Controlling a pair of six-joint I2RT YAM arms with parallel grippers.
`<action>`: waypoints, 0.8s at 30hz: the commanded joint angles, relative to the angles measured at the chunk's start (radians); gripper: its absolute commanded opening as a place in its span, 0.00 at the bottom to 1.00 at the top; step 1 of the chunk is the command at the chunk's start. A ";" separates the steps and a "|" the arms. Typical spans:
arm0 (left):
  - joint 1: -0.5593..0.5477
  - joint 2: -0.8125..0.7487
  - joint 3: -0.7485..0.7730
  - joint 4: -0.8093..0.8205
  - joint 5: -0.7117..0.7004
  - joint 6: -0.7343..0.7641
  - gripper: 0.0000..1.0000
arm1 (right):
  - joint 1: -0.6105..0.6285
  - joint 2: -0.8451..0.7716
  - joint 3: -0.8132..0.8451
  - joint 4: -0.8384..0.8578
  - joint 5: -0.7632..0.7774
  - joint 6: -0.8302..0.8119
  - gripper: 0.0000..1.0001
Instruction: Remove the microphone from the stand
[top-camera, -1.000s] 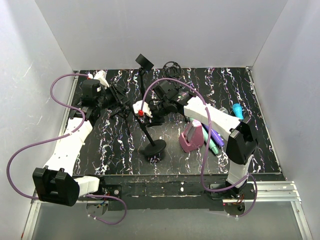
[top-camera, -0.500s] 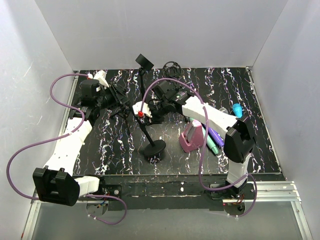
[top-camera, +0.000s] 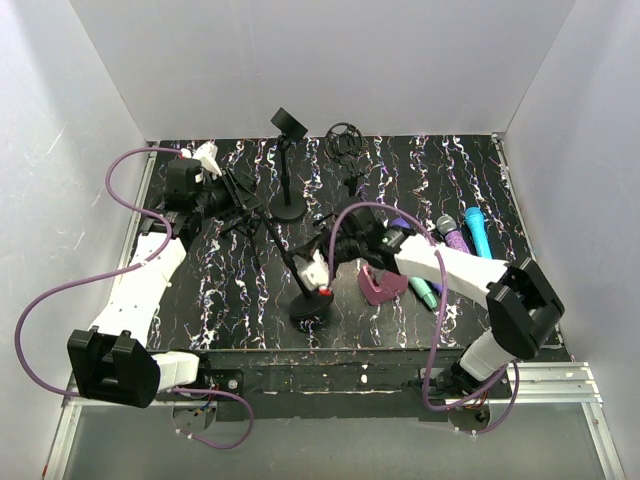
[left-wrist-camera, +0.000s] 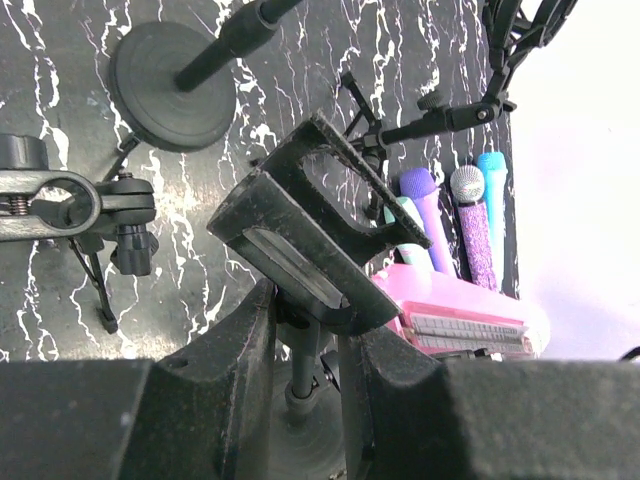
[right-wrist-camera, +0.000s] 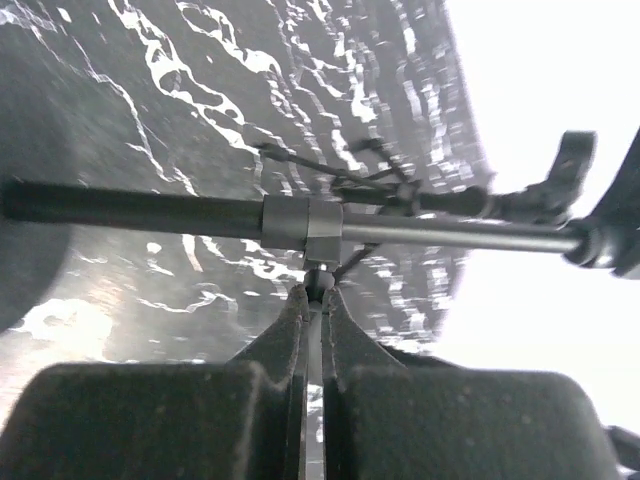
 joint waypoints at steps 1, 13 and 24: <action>0.006 -0.009 0.015 0.063 0.056 -0.064 0.00 | 0.008 -0.049 -0.251 0.399 -0.002 -0.316 0.01; 0.006 -0.001 0.020 0.078 0.070 -0.078 0.00 | -0.012 -0.208 -0.319 0.109 0.036 -0.183 0.31; 0.006 -0.006 0.025 0.084 0.111 -0.051 0.00 | -0.095 0.066 0.327 -0.514 -0.109 0.550 0.47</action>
